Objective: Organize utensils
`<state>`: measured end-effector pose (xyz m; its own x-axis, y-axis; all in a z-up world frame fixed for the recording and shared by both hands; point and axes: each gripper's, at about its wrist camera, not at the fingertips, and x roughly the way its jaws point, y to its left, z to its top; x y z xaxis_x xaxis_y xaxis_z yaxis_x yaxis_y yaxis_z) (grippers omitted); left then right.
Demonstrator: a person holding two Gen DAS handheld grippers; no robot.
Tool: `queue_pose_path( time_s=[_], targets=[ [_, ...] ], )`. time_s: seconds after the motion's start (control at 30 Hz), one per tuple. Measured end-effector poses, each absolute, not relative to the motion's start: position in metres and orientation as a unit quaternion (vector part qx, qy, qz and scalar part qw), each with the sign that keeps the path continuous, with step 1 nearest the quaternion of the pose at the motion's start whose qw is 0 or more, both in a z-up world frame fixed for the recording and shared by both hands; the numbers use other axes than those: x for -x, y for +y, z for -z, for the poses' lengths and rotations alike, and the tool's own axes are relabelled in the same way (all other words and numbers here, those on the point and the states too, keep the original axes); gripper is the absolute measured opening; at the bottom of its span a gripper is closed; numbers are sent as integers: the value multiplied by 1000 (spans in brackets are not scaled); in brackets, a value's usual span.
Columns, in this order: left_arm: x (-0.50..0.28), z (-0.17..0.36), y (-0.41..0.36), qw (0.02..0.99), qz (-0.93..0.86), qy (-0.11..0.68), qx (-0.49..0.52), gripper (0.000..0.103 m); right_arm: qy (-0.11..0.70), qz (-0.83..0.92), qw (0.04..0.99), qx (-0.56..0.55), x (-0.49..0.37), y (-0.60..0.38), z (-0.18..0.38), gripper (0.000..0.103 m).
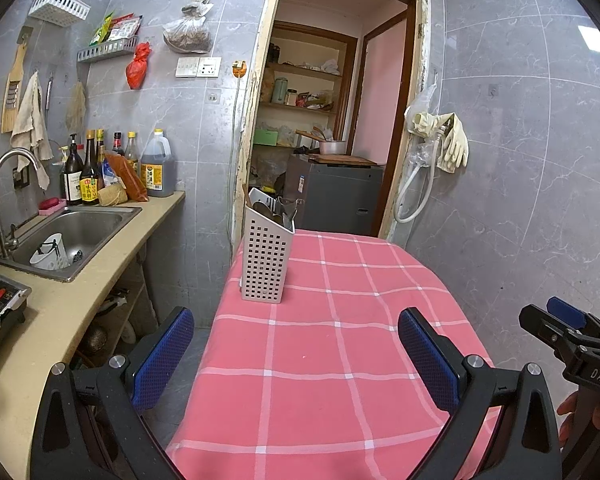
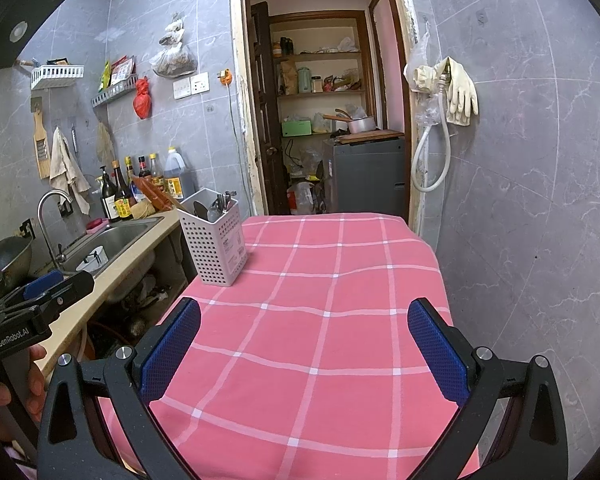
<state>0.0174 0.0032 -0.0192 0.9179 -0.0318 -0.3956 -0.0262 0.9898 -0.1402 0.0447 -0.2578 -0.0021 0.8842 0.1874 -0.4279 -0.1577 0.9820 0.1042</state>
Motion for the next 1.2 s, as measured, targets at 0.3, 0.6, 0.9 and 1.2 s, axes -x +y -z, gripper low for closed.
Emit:
queue_pose_path(
  time_s=[0.3, 0.6, 0.9, 1.2],
  targets=[
    [-18, 18, 6, 976, 0, 204, 73, 103, 223, -93, 970, -34, -46, -256, 1, 102],
    [-19, 17, 7, 976, -1, 203, 73, 103, 223, -94, 970, -34, -45, -254, 0, 102],
    [-18, 17, 7, 976, -1, 203, 73, 103, 223, -94, 970, -33, -45, -254, 1, 102],
    [-18, 17, 7, 976, -1, 203, 73, 103, 223, -94, 970, -33, -45, -253, 1, 102]
  ],
)
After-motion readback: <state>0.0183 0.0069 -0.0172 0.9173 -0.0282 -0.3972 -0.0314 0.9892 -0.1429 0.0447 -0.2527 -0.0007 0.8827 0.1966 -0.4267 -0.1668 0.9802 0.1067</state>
